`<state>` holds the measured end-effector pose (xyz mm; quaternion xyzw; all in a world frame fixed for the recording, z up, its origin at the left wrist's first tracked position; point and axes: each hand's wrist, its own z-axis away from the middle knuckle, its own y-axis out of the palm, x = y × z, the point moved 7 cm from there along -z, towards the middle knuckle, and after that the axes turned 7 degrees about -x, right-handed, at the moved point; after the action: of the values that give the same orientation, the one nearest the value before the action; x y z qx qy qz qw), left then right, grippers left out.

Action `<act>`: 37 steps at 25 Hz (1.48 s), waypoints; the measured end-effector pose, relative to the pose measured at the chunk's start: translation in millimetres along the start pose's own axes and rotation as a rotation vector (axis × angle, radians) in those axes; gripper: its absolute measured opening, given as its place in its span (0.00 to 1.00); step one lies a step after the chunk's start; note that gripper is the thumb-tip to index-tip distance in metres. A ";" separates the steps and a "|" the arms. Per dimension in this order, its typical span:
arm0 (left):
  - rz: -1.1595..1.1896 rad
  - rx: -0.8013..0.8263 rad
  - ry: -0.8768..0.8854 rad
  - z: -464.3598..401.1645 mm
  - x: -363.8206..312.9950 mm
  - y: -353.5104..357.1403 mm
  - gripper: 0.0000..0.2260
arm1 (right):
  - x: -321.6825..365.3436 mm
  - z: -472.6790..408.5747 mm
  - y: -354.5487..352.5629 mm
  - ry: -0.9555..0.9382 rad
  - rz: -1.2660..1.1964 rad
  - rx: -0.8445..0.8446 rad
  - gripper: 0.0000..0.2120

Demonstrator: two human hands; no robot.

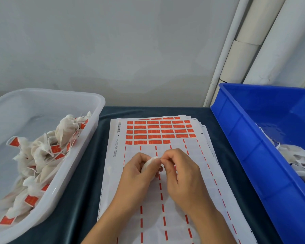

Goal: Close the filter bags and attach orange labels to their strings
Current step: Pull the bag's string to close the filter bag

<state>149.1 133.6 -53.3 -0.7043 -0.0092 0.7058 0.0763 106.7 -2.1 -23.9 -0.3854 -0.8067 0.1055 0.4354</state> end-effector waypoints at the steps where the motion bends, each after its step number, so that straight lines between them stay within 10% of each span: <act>1: 0.032 0.002 0.000 0.6 -0.6 -0.3 0.11 | 0.3 -0.3 0.0 0.024 -0.017 0.004 0.03; 18: -0.099 0.218 0.200 9.7 -16.2 8.3 0.09 | -14.3 -3.3 -26.7 0.198 -0.058 -0.256 0.10; 37: -0.039 0.073 0.184 3.2 -10.3 -0.3 0.09 | -9.1 -2.6 -18.2 0.182 0.120 -0.263 0.06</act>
<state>145.9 132.9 -43.0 -0.7626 0.0101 0.6362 0.1162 102.0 -21.4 -18.8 -0.4947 -0.7463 -0.0104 0.4452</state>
